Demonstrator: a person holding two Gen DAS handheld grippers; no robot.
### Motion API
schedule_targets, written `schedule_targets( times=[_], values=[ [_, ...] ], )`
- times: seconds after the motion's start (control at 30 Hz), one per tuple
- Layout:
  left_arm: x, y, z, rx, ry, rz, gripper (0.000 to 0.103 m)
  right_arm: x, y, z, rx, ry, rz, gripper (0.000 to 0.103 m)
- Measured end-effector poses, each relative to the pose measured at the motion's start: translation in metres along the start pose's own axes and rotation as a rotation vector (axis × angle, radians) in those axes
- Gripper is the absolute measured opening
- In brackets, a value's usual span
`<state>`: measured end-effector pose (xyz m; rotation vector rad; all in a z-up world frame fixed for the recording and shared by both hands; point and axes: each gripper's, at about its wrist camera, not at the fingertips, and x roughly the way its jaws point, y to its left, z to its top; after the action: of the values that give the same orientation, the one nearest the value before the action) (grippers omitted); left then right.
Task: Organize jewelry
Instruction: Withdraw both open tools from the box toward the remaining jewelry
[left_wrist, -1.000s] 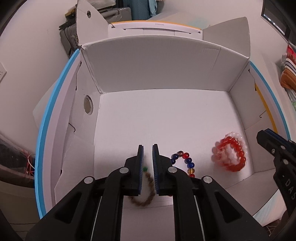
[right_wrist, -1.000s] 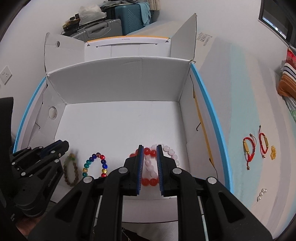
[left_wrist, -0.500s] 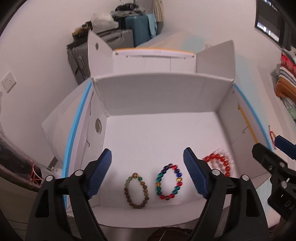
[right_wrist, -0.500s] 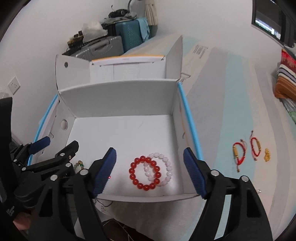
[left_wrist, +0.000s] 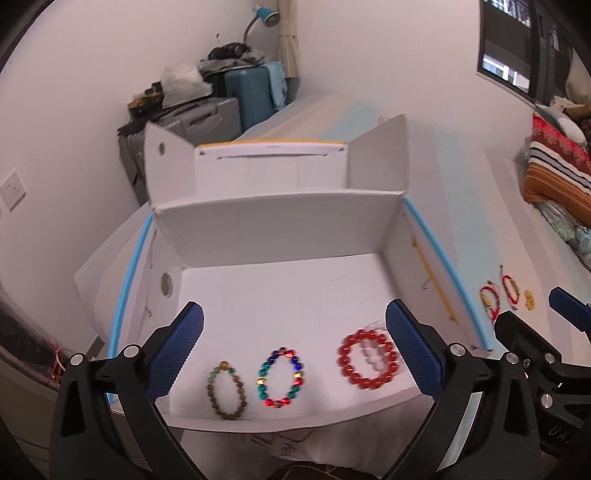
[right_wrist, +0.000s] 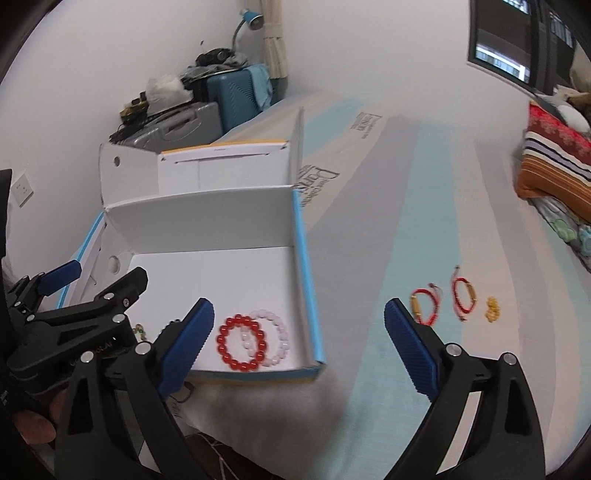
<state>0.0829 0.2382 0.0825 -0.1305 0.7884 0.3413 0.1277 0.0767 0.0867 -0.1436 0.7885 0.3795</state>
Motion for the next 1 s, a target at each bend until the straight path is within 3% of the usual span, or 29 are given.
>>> schedule_targets(
  times=[0.67,1.0],
  values=[
    [-0.001,-0.142,0.001,0.138,0.010,-0.142,0.097,-0.041,-0.155,-0.039,0.179,0.001,-0.133,0.091],
    [0.031,-0.225,-0.007,0.218,0.082,-0.219,0.097,-0.029,-0.220,-0.065,0.260,0.048,-0.152,0.090]
  ],
)
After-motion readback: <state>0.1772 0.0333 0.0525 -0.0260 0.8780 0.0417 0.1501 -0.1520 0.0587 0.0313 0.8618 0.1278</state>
